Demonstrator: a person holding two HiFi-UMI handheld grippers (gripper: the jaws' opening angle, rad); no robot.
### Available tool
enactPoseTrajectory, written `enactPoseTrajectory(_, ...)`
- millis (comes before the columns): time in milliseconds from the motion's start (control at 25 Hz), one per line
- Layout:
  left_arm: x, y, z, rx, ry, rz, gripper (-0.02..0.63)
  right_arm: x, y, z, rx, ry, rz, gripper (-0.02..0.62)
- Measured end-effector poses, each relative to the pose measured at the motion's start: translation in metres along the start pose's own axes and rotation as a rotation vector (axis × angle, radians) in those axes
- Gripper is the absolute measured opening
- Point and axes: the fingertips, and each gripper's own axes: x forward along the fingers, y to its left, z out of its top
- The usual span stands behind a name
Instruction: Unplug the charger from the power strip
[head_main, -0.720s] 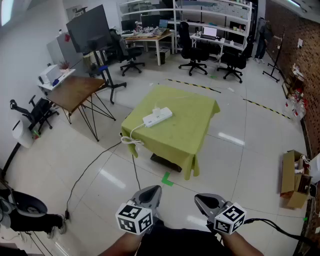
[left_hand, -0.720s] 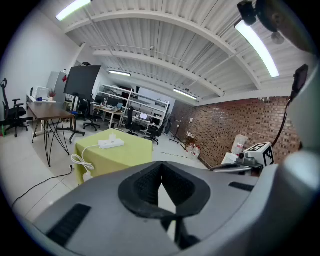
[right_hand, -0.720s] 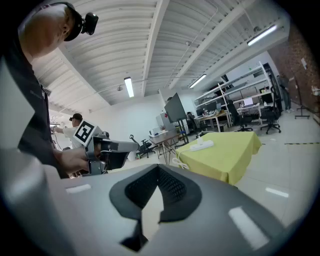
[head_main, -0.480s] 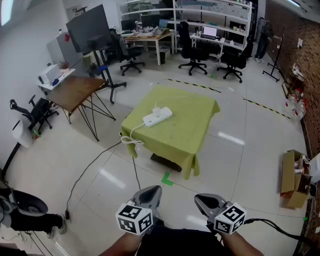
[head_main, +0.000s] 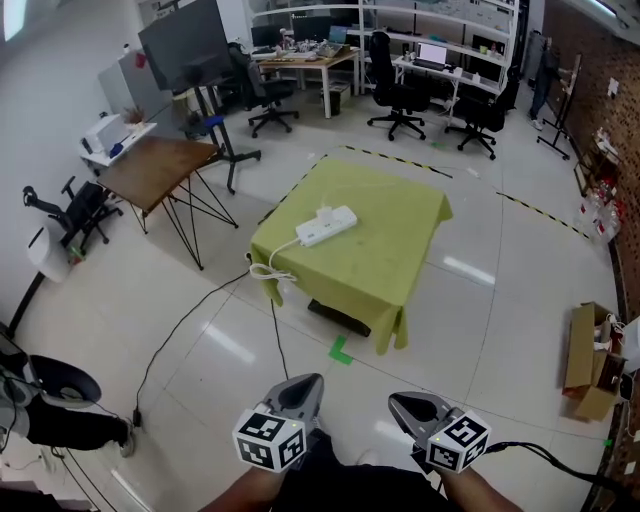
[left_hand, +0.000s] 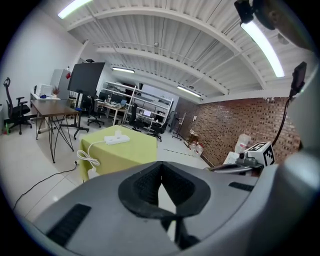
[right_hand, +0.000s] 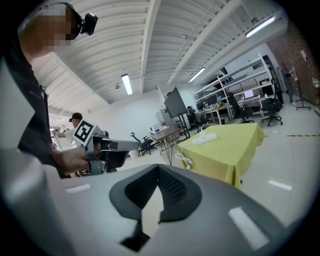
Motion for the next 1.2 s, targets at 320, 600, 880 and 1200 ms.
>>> enactPoseTrajectory(320,0.024,0.058,0.029,0.004,0.003,-0.014,0.006,0.07,-0.011,0.026,-0.023,0.03,0.011,0.003)
enactPoseTrajectory(600,0.041,0.126,0.067,0.038,-0.018,-0.053,0.006,0.147,-0.021,0.07,-0.076,0.018,-0.024,0.003)
enactPoseTrajectory(880,0.041,0.189,0.077,0.052,0.005,-0.083,0.006,0.217,-0.031,0.095,-0.082,-0.009,-0.088,0.003)
enactPoseTrajectory(1200,0.055,0.23,0.095,0.105,0.005,-0.079,0.006,0.268,-0.082,0.103,-0.121,0.061,-0.211,0.014)
